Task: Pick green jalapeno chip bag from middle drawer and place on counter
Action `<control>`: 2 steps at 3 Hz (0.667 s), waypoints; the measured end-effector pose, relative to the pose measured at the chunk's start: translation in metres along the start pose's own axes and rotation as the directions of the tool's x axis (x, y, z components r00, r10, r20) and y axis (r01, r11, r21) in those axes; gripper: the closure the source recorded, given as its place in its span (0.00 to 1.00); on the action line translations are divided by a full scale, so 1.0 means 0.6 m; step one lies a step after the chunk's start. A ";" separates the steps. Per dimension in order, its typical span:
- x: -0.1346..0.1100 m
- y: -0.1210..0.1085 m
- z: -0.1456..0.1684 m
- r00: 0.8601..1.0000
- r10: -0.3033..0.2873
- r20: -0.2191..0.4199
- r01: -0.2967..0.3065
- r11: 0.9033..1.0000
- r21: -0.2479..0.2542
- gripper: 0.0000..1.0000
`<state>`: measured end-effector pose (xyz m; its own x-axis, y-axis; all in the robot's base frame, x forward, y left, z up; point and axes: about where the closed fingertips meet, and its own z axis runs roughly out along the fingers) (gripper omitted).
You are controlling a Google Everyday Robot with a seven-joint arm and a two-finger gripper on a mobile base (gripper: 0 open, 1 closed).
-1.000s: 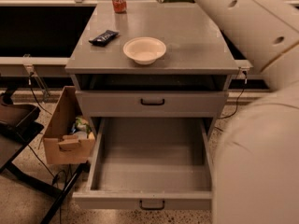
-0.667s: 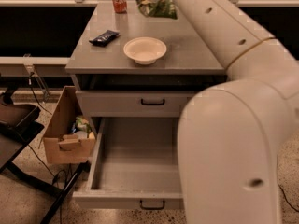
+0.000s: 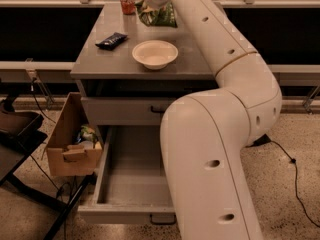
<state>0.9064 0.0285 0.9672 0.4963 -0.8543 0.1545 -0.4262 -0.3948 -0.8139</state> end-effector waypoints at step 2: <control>-0.001 0.001 0.001 1.000 0.000 0.001 0.000 1.000 -0.001 0.22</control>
Offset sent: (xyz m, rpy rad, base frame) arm 0.0000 0.0003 -0.0008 -0.0005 0.0011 0.0004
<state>0.9064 0.0288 0.9663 0.4968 -0.8540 0.1543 -0.4270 -0.3954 -0.8132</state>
